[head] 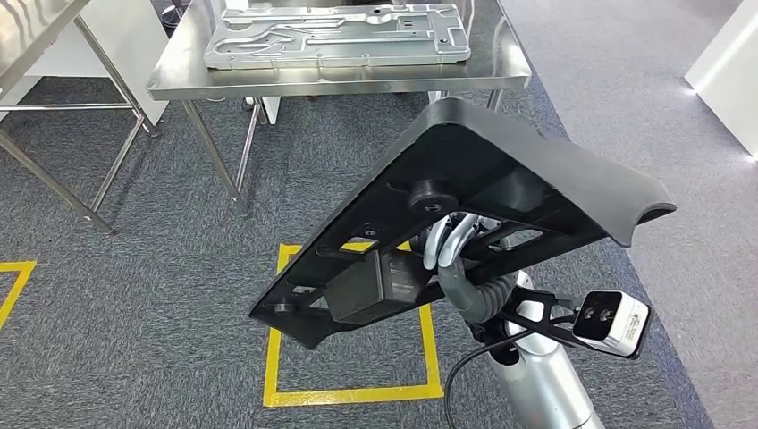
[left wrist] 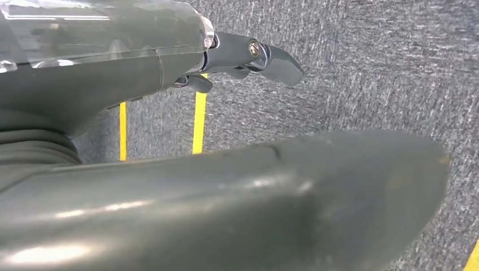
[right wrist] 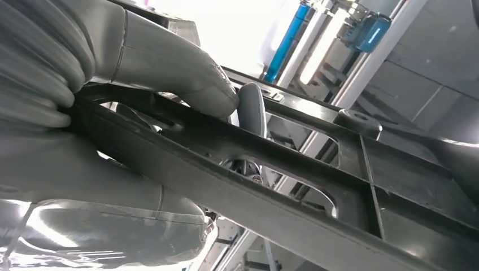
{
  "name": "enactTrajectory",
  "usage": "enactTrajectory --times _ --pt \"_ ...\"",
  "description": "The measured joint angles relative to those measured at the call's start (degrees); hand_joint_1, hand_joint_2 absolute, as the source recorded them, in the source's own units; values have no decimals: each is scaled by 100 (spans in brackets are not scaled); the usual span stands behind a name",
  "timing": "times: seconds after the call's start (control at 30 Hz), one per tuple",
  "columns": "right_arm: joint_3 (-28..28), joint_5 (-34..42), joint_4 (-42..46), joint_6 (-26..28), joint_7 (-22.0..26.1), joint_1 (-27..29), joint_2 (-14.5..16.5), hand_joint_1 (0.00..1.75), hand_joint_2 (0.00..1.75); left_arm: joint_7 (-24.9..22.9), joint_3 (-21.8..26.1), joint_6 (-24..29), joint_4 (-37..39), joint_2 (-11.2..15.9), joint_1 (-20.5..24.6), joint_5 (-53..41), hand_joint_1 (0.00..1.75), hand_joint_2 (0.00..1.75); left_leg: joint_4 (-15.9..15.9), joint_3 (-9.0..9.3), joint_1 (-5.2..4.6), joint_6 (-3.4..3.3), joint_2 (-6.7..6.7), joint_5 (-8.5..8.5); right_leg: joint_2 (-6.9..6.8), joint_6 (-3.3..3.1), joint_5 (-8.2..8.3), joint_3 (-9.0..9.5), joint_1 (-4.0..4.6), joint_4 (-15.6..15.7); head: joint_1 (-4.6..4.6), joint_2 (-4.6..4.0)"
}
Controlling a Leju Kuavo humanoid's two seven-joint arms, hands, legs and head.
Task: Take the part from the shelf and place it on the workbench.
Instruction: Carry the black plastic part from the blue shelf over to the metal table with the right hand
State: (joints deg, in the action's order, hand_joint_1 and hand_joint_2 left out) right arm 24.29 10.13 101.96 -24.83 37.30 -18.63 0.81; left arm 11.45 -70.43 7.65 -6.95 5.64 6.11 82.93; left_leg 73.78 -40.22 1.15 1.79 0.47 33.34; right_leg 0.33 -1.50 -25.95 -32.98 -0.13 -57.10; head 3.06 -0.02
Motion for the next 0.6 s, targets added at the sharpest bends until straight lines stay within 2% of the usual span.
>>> enactTrajectory --times 0.03,0.1,0.13,0.17,0.27,0.33,0.37,0.43,0.47,0.5,0.53,0.57,0.6 --pt "-1 -1 0 0 -1 8 0 175 175 0 -1 0 0 2 -2 0 0 0 -208 74 0 -14 -1 -177 10 3 -13 18 7 -3 0 0" --pt "-4 -1 0 -9 1 12 0 175 175 4 -2 0 1 17 0 0 0 0 -1003 430 -12 -76 -12 -595 25 25 -52 60 22 -12 0 0" --pt "-9 -1 0 -20 4 13 0 175 175 9 -3 1 1 27 4 0 0 0 -1337 583 -26 -111 -18 -708 32 46 -71 69 30 -17 0 0" --pt "-17 -1 0 -35 10 16 1 175 175 15 -5 3 2 36 7 0 0 0 -1542 673 -44 -143 -25 -747 36 74 -83 70 34 -15 0 0" --pt "-53 -2 2 -82 41 42 2 175 175 30 -11 13 2 48 0 0 0 0 -1669 734 -58 -229 -30 -718 36 181 -70 65 29 -75 0 0" --pt "-78 -4 12 -97 52 44 3 175 175 38 -14 14 2 51 1 0 0 0 -1699 799 -36 -288 -30 -718 26 242 -194 -29 12 -321 0 0" --pt "-89 -5 20 -100 54 44 4 175 175 42 -15 11 2 52 5 0 0 0 -1709 823 -29 -308 -29 -714 21 272 -340 -174 -3 -600 0 0" --pt "-108 -8 31 -101 54 58 4 175 175 50 -19 5 2 54 9 0 0 0 -1709 844 -30 -328 -25 -686 17 326 -669 -608 -26 -1356 0 0" --pt "-119 -9 33 -101 52 71 4 175 175 54 -22 1 2 54 6 0 0 0 -1709 857 -29 -327 -24 -668 14 347 -755 -796 -41 -1644 0 0" --pt "-129 -11 34 -101 50 81 4 175 175 58 -25 -2 2 54 3 0 0 0 -1708 878 -28 -320 -25 -646 9 363 -732 -895 -55 -1744 0 0" --pt "-137 -13 38 -101 49 88 5 175 175 62 -27 -4 2 54 0 0 0 0 -1707 909 -26 -309 -27 -622 3 372 -610 -890 -68 -1646 0 0" --pt "-142 -14 44 -101 49 90 6 175 175 66 -29 -4 2 54 -1 0 0 0 -1707 951 -22 -294 -29 -593 -3 370 -402 -781 -79 -1352 0 0" --pt "-145 -15 56 -101 49 90 8 175 175 69 -32 -4 2 54 -2 0 0 0 -1708 1000 -18 -270 -31 -555 -16 362 -150 -600 -84 -915 -1 0"
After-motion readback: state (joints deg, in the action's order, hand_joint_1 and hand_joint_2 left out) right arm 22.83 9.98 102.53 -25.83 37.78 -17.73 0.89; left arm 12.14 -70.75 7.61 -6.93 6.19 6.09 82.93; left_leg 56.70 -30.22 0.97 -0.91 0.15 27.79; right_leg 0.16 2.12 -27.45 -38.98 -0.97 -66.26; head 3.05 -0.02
